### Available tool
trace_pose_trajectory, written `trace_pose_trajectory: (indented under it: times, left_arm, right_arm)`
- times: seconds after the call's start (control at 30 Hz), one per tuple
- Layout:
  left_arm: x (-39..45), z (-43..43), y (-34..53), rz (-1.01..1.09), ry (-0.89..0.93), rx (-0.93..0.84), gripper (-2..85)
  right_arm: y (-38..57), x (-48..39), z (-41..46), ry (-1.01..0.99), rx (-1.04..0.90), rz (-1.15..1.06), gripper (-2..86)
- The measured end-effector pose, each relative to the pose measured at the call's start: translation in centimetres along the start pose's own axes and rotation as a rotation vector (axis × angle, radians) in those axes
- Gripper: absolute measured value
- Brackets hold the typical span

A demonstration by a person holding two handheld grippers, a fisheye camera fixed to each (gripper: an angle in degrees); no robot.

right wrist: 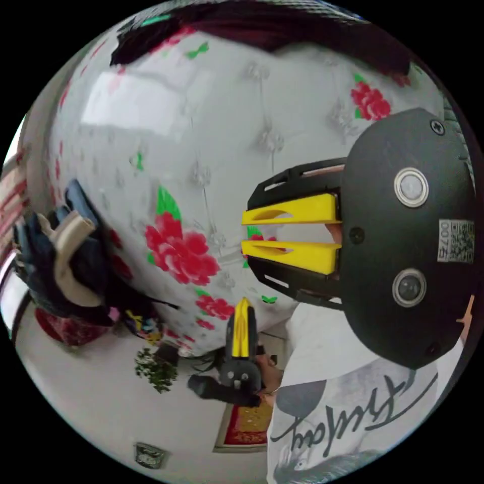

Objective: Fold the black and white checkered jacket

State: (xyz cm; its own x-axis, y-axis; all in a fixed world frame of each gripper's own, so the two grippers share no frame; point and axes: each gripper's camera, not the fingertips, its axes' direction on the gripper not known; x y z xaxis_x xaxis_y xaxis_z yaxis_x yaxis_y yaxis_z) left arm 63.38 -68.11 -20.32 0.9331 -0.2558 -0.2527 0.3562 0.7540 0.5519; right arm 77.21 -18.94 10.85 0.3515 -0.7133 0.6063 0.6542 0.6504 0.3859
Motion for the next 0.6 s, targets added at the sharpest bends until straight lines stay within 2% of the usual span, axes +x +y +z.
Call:
trace_pose_trajectory:
  times: [0.07, 0.23, 0.37, 0.5, 0.6]
  left_arm:
    - [2.8, 2.0, -0.6, 0.012, -0.038, -0.063, -1.0]
    - [8.8, 4.1, -0.2, 0.005, -0.223, -0.053, -1.0]
    - [10.1, 4.6, 0.5, -0.058, -0.236, -0.025, -1.0]
    - [10.5, 4.8, 1.0, -0.112, -0.224, -0.031, -1.0]
    - [10.6, 4.6, 1.8, -0.148, -0.225, -0.024, -1.0]
  right_arm:
    - [2.8, 2.6, -6.8, 0.108, 0.133, 0.046, 8.2]
    - [8.2, 8.2, -21.5, 0.398, 0.405, 0.2, 9.6]
    - [11.3, 12.4, -31.5, 0.58, 0.566, 0.358, 10.9]
    - [10.9, 15.4, -34.8, 0.583, 0.518, 0.383, 11.4]
    - [8.7, 17.2, -33.4, 0.469, 0.358, 0.331, 11.3]
